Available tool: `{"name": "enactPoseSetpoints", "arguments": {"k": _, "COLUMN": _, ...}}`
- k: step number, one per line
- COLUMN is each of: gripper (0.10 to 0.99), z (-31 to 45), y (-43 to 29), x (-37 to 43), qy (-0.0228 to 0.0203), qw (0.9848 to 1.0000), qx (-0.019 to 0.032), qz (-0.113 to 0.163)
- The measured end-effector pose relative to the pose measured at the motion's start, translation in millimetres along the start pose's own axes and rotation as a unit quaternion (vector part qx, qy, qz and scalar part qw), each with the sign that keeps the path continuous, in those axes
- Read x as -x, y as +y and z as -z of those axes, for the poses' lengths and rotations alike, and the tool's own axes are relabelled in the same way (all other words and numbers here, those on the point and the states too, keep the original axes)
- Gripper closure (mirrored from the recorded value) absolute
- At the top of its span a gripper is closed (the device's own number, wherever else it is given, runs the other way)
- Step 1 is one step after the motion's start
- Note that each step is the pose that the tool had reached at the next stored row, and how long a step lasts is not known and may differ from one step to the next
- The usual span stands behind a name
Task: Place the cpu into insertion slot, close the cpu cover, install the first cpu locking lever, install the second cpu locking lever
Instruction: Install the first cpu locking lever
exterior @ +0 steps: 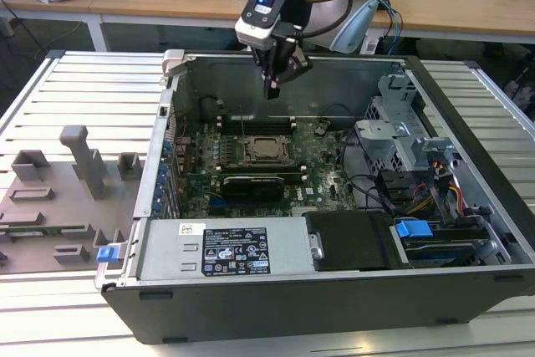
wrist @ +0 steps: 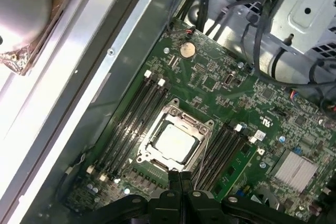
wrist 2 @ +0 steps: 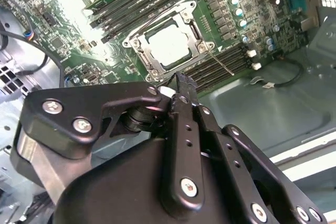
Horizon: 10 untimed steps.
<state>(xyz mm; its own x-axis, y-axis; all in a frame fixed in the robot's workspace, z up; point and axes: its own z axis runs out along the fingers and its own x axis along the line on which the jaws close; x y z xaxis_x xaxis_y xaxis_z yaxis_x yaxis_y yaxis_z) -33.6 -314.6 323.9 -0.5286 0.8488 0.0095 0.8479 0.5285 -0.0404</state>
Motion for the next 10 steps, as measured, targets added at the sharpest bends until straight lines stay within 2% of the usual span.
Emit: {"name": "enactPoseSetpoints", "arguments": {"k": 10, "gripper": 0.980, "z": 0.0, "y": 0.0, "x": 0.0, "qy": -0.0018, "qw": 0.9990, "qx": -0.0004, "qz": 0.044}}
